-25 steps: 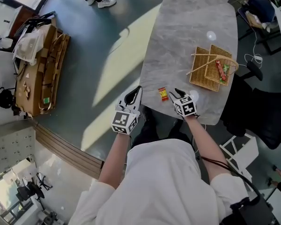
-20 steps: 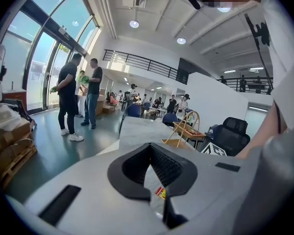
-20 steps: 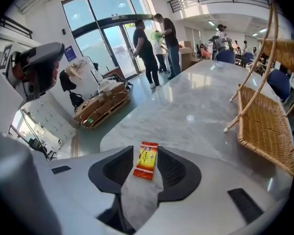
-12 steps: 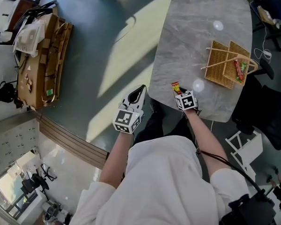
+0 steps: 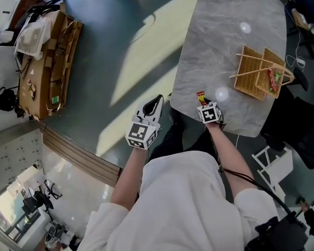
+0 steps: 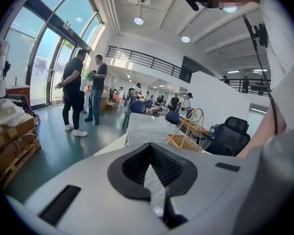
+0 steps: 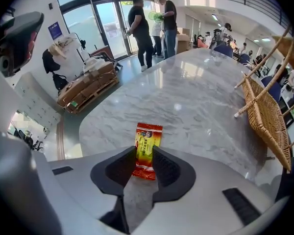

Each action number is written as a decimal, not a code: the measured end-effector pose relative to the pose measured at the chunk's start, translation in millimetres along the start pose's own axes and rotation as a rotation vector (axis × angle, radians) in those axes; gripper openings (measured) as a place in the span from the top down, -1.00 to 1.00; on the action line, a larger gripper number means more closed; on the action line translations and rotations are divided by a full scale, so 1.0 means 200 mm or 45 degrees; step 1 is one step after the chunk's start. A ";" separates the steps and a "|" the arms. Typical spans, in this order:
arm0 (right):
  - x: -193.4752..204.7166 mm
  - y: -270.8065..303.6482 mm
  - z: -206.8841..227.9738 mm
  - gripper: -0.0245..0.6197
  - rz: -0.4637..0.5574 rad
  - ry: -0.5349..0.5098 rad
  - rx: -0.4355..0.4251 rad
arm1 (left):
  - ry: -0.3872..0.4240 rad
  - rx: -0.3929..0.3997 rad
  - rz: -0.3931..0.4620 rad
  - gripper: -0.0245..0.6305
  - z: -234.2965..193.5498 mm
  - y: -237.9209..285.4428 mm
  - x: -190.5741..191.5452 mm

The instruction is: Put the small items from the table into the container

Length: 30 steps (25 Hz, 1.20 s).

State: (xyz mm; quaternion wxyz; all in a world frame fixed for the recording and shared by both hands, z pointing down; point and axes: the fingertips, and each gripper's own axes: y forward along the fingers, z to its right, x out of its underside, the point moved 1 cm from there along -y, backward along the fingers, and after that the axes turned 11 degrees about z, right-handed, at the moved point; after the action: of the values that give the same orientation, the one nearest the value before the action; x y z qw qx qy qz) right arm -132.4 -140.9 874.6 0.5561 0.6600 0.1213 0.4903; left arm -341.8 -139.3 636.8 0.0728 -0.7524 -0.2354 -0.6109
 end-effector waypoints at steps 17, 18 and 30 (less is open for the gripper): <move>0.00 -0.04 0.05 0.89 0.026 0.003 -0.017 | -0.007 0.016 0.001 0.90 0.05 0.02 0.00; 0.00 -0.05 0.06 0.89 0.033 0.004 -0.011 | -0.005 0.019 0.003 0.90 0.05 0.03 0.00; -0.18 -0.28 0.16 0.89 0.182 0.048 0.019 | 0.039 0.099 0.047 0.90 0.22 0.17 -0.11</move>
State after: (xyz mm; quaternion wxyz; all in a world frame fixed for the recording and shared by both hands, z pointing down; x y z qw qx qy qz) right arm -103.3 -166.0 812.7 0.5123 0.6617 0.0879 0.5403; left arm -291.7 -156.8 611.5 0.1168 -0.7438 -0.2438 -0.6112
